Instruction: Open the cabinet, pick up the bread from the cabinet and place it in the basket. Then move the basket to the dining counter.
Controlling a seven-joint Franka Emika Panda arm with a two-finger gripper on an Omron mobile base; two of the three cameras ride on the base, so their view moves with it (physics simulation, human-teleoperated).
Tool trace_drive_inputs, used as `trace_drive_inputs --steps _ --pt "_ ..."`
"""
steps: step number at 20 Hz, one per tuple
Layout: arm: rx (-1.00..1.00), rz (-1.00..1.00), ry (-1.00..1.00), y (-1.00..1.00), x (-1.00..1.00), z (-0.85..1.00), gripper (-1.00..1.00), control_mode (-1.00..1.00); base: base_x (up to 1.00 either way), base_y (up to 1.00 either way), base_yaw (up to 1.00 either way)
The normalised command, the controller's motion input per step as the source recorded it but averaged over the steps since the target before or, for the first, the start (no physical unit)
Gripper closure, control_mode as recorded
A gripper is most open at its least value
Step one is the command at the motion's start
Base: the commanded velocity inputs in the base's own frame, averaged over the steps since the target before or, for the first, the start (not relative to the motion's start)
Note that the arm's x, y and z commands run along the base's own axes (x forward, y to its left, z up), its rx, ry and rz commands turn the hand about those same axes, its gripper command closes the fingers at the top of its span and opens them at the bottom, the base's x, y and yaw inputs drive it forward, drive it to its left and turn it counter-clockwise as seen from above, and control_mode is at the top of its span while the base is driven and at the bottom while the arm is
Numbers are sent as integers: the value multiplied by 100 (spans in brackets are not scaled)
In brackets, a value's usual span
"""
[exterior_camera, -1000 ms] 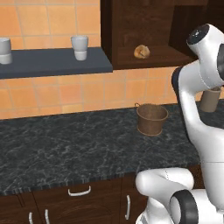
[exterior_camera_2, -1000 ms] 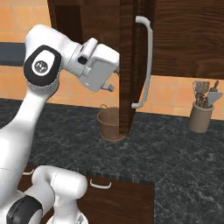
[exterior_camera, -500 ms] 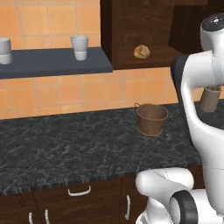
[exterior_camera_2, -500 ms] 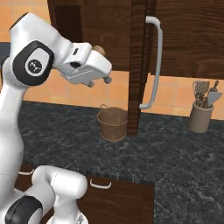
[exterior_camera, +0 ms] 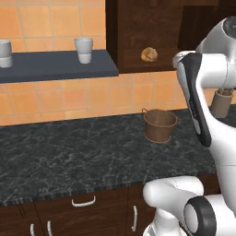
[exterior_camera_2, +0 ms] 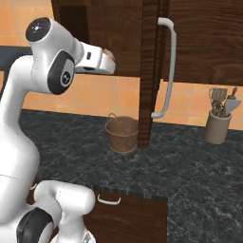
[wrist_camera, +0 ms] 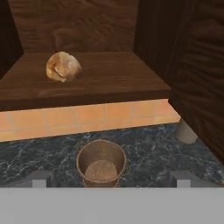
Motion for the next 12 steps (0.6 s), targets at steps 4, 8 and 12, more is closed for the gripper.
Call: trace_drive_inputs --steps 4,8,12 --pt "3 0 0 49 100 25 -100 -100 0 0 0" --pt "0 1 0 31 100 -15 -100 -100 0 0 0" --pt "3 5 0 1 100 -6 -100 -100 0 0 0"
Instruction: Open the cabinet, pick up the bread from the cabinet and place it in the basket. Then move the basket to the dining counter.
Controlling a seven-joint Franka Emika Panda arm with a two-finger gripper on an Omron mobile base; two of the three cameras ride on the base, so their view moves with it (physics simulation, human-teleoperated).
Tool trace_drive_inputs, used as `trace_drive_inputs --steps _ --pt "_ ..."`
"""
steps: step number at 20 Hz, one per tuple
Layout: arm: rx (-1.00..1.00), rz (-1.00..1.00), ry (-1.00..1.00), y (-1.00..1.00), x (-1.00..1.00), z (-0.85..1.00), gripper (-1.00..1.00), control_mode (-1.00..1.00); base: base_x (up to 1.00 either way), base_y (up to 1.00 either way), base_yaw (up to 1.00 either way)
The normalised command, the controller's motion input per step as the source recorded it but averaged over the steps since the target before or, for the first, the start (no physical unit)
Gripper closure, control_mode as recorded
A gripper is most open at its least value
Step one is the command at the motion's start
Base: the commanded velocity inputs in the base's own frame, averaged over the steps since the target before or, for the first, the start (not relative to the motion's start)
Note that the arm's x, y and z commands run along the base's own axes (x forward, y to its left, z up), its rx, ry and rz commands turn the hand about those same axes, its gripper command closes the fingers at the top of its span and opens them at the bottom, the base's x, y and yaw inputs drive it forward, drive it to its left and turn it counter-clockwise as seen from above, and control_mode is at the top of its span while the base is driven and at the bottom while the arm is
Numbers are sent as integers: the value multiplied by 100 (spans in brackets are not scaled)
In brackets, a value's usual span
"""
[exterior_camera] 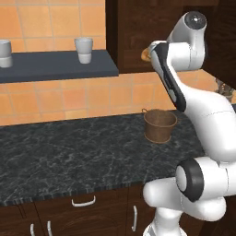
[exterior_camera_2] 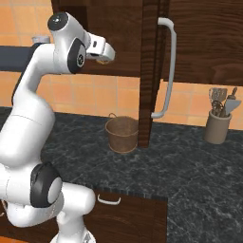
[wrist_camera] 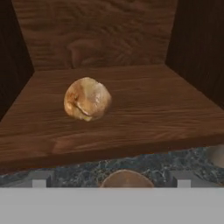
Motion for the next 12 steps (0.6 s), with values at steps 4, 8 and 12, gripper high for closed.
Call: trace_drive_inputs --steps 4,8,12 --pt "2 11 0 8 100 -2 -100 -100 0 0 0" --pt "0 6 0 19 90 -4 -100 -100 0 0 0" --pt "0 1 1 2 75 -8 -100 -100 0 0 0"
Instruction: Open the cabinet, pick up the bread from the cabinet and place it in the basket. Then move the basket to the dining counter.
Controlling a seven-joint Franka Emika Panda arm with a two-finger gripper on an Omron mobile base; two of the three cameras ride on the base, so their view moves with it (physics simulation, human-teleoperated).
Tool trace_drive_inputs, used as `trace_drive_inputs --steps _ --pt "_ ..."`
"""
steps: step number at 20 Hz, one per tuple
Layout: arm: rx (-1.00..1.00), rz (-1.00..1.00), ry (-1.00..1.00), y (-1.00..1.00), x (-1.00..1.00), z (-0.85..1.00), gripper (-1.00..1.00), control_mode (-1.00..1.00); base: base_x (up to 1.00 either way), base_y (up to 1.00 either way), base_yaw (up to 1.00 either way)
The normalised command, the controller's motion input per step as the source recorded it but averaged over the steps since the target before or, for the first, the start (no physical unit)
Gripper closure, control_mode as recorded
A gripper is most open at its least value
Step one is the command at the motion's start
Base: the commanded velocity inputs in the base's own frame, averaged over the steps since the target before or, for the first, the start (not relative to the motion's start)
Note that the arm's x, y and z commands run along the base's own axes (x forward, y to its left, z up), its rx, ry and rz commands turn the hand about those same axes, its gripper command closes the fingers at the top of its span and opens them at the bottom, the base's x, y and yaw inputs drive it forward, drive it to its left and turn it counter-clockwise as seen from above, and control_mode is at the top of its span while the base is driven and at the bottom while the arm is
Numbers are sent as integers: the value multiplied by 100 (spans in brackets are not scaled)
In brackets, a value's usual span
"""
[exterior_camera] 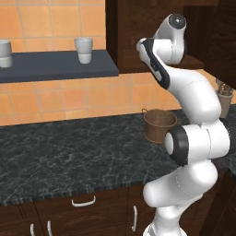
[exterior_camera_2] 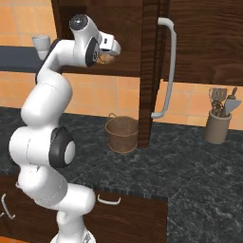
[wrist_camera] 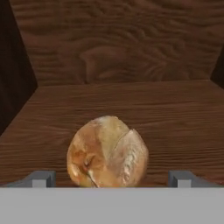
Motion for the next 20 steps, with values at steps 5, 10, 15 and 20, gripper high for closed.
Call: trace_drive_inputs --steps 5,10,15,20 --pt "0 0 1 0 69 -19 -100 -100 0 0 0" --pt "0 0 1 0 33 -36 -100 -100 0 0 0" --pt "-1 0 9 0 -10 -75 -100 -100 0 0 0" --pt "0 0 12 0 0 -81 100 -100 0 0 0"
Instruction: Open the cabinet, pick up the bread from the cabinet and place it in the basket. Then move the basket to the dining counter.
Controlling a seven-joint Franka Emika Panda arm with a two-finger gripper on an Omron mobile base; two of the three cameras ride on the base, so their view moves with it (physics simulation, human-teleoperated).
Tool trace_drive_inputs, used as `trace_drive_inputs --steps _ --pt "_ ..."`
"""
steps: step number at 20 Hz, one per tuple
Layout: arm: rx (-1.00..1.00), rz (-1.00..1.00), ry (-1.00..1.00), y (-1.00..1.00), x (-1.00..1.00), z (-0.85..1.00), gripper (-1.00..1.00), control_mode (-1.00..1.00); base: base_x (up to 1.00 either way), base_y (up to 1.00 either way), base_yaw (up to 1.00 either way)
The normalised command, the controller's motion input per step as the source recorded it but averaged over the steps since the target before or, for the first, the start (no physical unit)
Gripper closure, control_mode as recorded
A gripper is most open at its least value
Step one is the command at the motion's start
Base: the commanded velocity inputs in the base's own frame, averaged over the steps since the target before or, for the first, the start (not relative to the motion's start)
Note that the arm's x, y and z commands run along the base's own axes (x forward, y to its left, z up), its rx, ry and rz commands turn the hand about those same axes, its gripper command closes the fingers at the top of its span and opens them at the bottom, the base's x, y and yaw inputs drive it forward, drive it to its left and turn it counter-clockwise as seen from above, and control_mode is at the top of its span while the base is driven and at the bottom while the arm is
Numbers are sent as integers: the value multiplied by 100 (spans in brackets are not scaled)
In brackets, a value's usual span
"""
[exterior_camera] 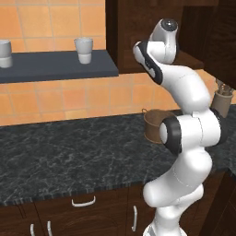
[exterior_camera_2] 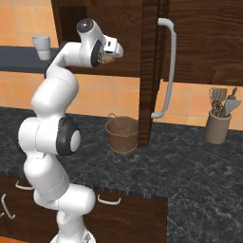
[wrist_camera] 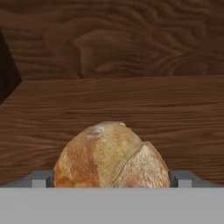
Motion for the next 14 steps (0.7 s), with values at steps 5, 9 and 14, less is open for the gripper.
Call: trace_drive_inputs --steps 5,9,14 --pt "0 0 -1 0 -51 -12 100 -100 0 0 0" --pt "0 0 -1 13 -100 10 100 -100 0 0 0" --pt "0 0 0 18 -100 2 100 -100 0 0 0"
